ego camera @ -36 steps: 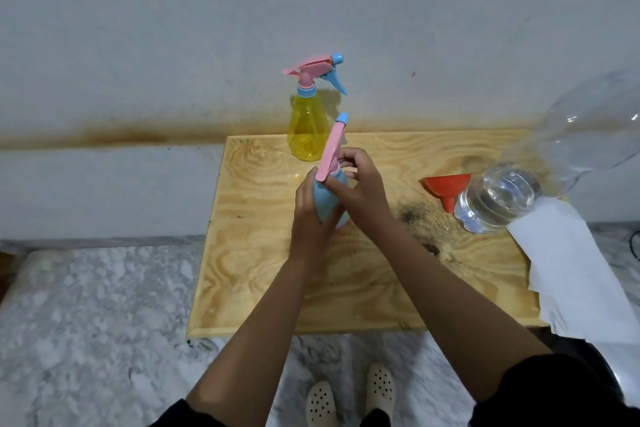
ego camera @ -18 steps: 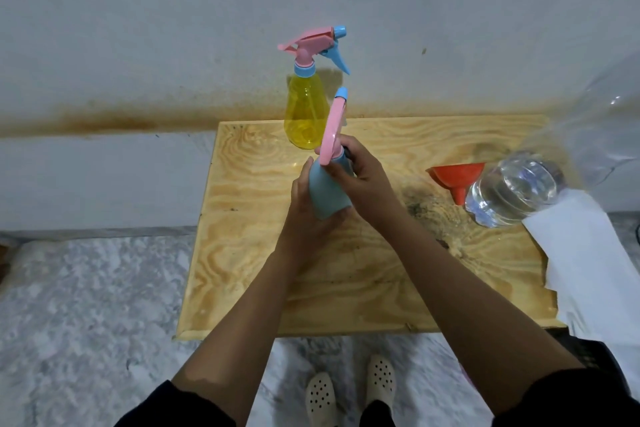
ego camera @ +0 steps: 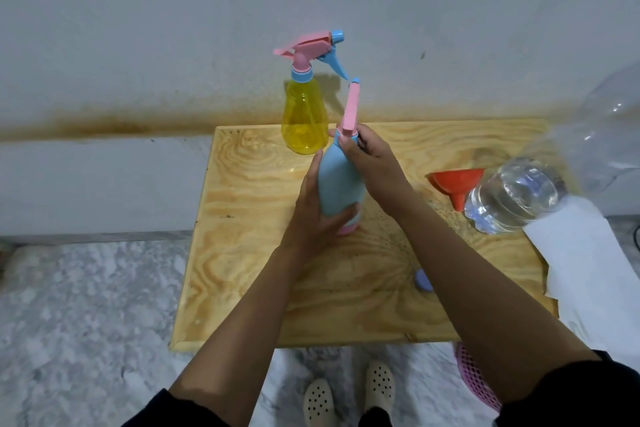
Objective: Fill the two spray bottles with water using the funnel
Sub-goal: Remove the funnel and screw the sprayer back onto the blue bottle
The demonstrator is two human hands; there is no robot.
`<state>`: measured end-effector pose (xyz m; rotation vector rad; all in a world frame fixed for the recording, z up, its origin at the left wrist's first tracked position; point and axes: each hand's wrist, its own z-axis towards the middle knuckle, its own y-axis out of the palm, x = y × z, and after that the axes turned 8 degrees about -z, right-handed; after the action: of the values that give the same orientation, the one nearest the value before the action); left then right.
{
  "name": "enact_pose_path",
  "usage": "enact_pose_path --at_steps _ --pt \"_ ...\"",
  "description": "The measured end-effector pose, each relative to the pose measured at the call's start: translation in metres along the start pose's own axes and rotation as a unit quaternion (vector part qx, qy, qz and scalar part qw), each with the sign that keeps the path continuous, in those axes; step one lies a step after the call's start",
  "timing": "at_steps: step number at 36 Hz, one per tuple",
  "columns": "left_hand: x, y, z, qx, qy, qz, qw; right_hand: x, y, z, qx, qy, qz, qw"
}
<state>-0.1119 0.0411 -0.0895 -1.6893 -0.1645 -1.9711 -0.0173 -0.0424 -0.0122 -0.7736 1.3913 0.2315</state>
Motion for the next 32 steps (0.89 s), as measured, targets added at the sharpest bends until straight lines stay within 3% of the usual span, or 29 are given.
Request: enact_pose_path --at_steps 6,10,14,19,22,28,32 --pt "0.014 0.002 -0.001 0.002 0.009 0.001 1.0 -0.009 -0.014 -0.006 -0.035 0.039 0.061 0.997" --pt "0.033 -0.001 0.001 0.01 0.025 0.007 1.0 -0.023 -0.013 -0.008 0.041 0.052 0.162 0.985" --pt "0.05 -0.002 0.001 0.006 0.037 -0.001 0.999 -0.044 -0.01 -0.015 0.069 0.011 0.124 0.99" --pt "0.069 -0.01 0.002 0.027 0.019 -0.058 0.998 -0.063 -0.023 -0.025 0.028 -0.001 0.176 0.984" --pt "0.081 -0.013 0.003 0.021 0.01 -0.09 0.996 -0.074 -0.024 -0.029 0.047 0.005 0.199 0.979" --pt "0.1 -0.017 -0.001 0.016 0.012 -0.085 0.996 -0.087 -0.034 -0.04 0.009 -0.03 0.207 0.978" --pt "0.11 -0.02 -0.003 0.022 0.02 -0.076 0.997 -0.091 -0.034 -0.043 0.048 -0.025 0.27 0.961"
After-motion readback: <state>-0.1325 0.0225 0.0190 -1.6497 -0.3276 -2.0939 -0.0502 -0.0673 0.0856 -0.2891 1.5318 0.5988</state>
